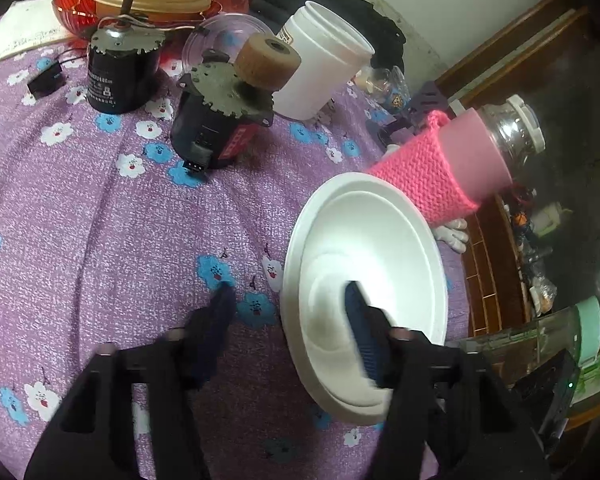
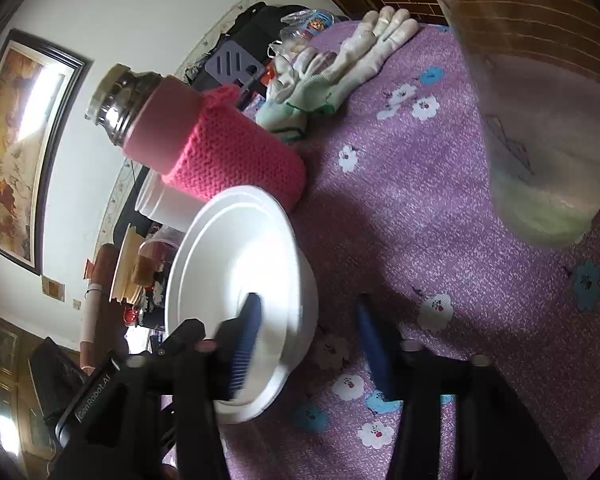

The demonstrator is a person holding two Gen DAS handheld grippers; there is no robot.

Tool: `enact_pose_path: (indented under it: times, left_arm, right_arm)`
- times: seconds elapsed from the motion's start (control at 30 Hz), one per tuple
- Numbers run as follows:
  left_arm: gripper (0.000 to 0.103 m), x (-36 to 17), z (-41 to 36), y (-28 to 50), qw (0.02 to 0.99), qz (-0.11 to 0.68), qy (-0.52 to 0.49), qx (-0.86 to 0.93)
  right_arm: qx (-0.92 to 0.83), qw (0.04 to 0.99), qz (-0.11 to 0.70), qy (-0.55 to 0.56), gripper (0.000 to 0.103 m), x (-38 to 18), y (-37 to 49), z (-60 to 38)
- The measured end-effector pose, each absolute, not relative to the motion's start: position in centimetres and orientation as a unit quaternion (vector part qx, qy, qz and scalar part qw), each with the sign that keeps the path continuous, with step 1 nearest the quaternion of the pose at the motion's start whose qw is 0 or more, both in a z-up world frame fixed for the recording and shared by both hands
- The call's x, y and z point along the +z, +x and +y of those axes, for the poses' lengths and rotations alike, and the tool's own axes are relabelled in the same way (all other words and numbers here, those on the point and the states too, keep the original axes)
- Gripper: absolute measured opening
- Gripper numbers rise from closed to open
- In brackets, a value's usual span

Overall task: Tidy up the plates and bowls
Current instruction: 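Close both grippers on the rim of the white foam bowl, then lift the white foam bowl with both grippers and carry it to the stack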

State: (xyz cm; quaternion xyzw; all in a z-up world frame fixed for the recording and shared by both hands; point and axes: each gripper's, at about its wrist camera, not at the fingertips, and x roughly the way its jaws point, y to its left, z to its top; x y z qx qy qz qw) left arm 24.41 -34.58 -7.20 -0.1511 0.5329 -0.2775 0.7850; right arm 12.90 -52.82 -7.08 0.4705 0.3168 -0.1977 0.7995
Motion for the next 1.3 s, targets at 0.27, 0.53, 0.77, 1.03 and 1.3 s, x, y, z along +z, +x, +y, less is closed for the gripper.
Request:
enact_pose_path:
  times: [0.27,0.53,0.77,1.03,1.3]
  left_arm:
    - [0.011,-7.6,-34.7,24.3,0.787,0.538,-0.135,-0.271]
    - [0.004,-7.1,-35.1,23.7,0.789,0.538,-0.119,-0.271]
    - [0.004,-5.2,-34.2,22.9,0.800,0.525,-0.118,-0.266]
    - [0.004,-3.1,-32.3,20.3,0.813,0.507,-0.112,-0.262]
    - [0.005,-1.1,-30.2,14.3,0.837,0.478,-0.075,-0.255]
  right_arm:
    - [-0.203,0.800,0.325,0.461,0.013,-7.1,12.8,-52.7]
    - [-0.195,0.804,0.323,0.460,0.006,-6.8,12.6,-52.5]
    - [-0.176,0.799,0.323,0.476,0.006,-6.1,12.1,-52.5]
    - [-0.152,0.806,0.313,0.479,0.007,-4.2,9.7,-50.9]
    - [-0.131,0.812,0.298,0.484,0.007,-2.4,4.7,-49.2]
